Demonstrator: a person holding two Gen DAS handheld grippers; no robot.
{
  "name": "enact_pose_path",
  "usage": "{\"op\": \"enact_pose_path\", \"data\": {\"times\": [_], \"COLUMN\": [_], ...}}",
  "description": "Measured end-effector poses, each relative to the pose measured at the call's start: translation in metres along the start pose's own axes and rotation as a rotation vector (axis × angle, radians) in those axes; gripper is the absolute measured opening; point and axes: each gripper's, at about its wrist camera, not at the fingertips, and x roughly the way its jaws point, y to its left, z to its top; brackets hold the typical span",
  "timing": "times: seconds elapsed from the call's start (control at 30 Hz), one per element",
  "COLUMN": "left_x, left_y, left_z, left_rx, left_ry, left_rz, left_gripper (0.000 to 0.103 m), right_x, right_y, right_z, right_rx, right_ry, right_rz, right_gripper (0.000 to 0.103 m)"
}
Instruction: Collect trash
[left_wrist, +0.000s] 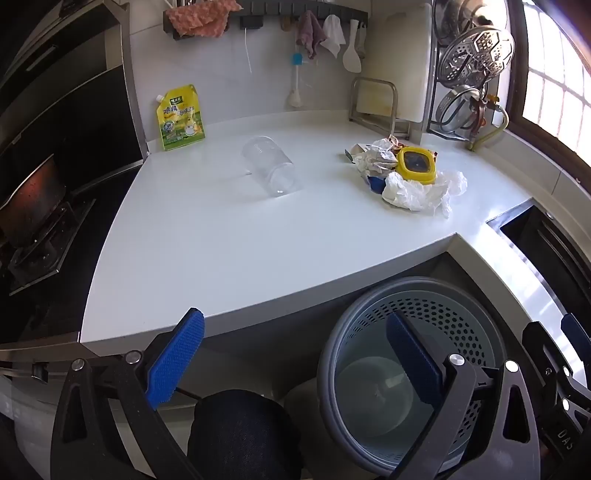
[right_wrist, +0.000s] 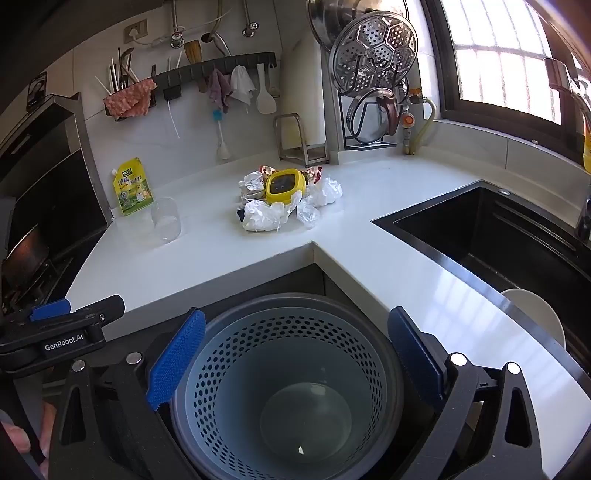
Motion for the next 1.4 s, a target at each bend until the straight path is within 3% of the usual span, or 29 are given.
{"op": "enact_pose_path", "data": {"times": [1.4], "left_x": [-0.009], "left_y": [0.006], "left_z": [-0.001], "left_rx": [0.009], "left_ry": [-0.012], "left_rz": [0.014], "left_gripper": [0.097], "right_x": [-0.012], "right_y": [0.002], "right_z": [0.002], "right_rx": [0.005], "right_ry": [-0.014], "right_rz": [0.007], "right_gripper": [0.094]}}
